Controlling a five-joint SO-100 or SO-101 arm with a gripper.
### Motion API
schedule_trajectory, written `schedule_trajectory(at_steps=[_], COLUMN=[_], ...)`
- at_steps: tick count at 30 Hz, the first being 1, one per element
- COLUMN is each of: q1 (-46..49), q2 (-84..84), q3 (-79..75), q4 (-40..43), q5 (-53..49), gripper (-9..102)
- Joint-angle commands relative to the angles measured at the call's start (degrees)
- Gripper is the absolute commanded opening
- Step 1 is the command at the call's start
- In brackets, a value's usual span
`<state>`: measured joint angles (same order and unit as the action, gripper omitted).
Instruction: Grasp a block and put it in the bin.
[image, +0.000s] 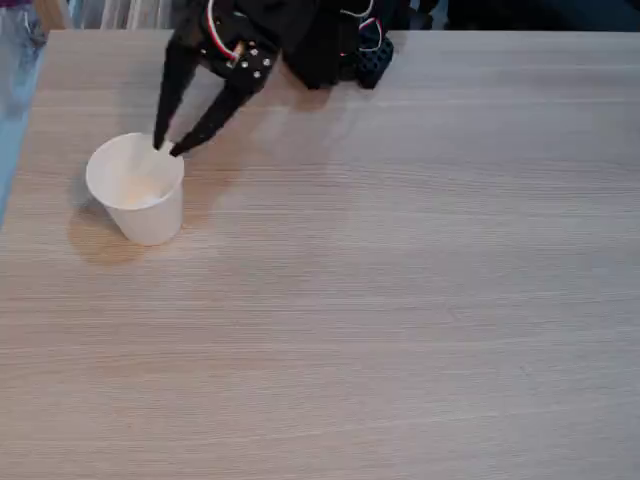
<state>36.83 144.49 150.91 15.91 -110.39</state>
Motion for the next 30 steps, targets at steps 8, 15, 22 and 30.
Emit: schedule_trajectory(at_steps=[8, 15, 22, 30], q1=[-14.33, -26.63, -36.74, -40.78], q2=[6.77, 11.43, 22.32, 29.53], q3=[1.05, 7.21, 19.42, 26.46], q4=[1.05, 5.62, 12.30, 24.52], q5=[1.76, 4.22, 7.12, 12.39], gripper=[0, 0, 0, 0])
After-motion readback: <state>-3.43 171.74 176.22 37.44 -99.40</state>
